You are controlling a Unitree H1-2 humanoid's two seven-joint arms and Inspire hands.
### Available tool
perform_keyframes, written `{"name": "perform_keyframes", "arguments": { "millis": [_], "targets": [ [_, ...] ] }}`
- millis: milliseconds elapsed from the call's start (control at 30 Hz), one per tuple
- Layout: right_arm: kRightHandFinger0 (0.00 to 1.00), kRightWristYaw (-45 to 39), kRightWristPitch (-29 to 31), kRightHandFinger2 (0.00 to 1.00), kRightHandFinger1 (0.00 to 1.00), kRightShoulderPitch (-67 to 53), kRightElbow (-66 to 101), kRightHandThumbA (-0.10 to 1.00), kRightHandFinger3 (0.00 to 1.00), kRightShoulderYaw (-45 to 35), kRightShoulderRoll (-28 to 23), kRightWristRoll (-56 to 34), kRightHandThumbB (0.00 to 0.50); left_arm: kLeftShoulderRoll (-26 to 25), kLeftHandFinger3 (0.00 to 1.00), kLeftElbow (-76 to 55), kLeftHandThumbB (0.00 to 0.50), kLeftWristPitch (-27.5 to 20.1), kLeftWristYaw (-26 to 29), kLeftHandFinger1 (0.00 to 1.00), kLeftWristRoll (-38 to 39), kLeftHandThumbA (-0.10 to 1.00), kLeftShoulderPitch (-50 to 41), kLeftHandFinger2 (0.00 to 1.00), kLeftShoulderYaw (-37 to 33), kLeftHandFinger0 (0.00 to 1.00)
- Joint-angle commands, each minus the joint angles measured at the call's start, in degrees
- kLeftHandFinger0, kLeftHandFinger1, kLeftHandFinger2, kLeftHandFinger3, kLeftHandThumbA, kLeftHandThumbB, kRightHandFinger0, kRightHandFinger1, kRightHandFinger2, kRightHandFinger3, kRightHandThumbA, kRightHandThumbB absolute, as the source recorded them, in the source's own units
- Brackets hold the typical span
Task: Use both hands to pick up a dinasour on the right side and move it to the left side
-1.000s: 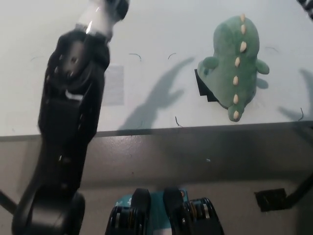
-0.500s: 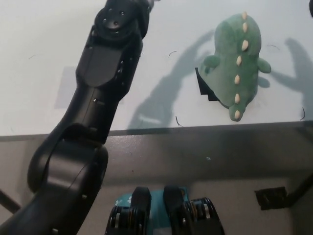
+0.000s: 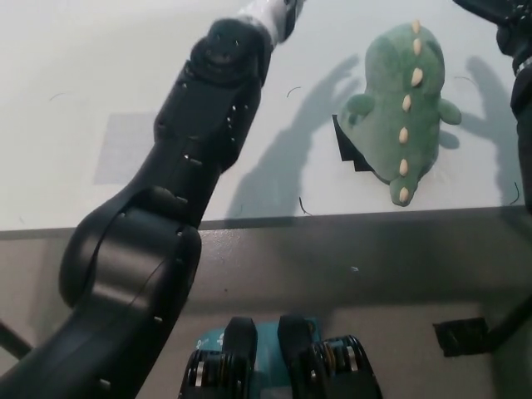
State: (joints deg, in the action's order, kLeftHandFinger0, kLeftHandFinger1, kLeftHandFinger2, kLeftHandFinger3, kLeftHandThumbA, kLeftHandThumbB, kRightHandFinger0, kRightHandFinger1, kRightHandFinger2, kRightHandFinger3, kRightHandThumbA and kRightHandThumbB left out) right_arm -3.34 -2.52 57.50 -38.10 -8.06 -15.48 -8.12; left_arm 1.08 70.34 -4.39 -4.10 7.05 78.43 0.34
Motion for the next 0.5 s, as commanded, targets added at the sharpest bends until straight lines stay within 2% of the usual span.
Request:
{"name": "perform_keyframes", "arguments": {
  "millis": [0, 33, 67, 167, 200, 433, 467],
  "targets": [
    [1.00, 0.5, 5.2, 1.00, 1.00, 4.3, -1.4, 1.00, 1.00, -0.1, -1.2, 0.9, 0.231, 0.2, 1.00, 1.4, 0.452, -3.5, 0.3, 1.00, -1.6, 1.00, 2.7, 1.00, -0.4, 1.00],
    [1.00, 0.3, 4.8, 1.00, 1.00, 4.2, -1.4, 1.00, 1.00, -0.7, -0.8, 0.0, 0.231, 0.2, 1.00, 2.0, 0.468, -3.1, 0.4, 1.00, -1.7, 1.00, 2.7, 1.00, -0.4, 1.00],
    [1.00, 0.5, 5.0, 1.00, 1.00, 4.0, -2.0, 1.00, 1.00, -1.6, -0.1, -1.3, 0.267, 0.5, 1.00, 3.2, 0.499, -1.8, 0.6, 1.00, -1.6, 1.00, 2.4, 1.00, -0.3, 1.00],
    [1.00, 0.3, 6.2, 1.00, 1.00, 3.4, -2.9, 1.00, 1.00, -2.0, 0.6, -1.6, 0.278, 0.7, 1.00, 4.7, 0.500, -1.1, 0.5, 1.00, -1.8, 1.00, 1.8, 1.00, -0.1, 1.00],
    [1.00, 0.0, 6.3, 1.00, 1.00, 3.2, -3.2, 1.00, 1.00, -2.2, 0.8, -2.0, 0.258, 0.8, 1.00, 5.1, 0.486, -1.0, 0.4, 1.00, -1.9, 1.00, 1.6, 1.00, -0.2, 1.00],
    [1.00, -1.8, 7.7, 1.00, 1.00, 1.0, -4.9, 1.00, 1.00, -3.7, 2.5, -3.6, 0.266, 1.0, 1.00, 5.7, 0.437, -2.6, -0.5, 1.00, -3.6, 1.00, -3.2, 1.00, -1.7, 1.00],
    [1.00, -1.8, 8.3, 1.00, 1.00, 0.5, -4.9, 1.00, 1.00, -3.7, 2.6, -3.4, 0.262, 0.9, 1.00, 5.6, 0.445, -2.7, -0.6, 1.00, -3.6, 1.00, -4.4, 1.00, -1.7, 1.00]
  ]
}}
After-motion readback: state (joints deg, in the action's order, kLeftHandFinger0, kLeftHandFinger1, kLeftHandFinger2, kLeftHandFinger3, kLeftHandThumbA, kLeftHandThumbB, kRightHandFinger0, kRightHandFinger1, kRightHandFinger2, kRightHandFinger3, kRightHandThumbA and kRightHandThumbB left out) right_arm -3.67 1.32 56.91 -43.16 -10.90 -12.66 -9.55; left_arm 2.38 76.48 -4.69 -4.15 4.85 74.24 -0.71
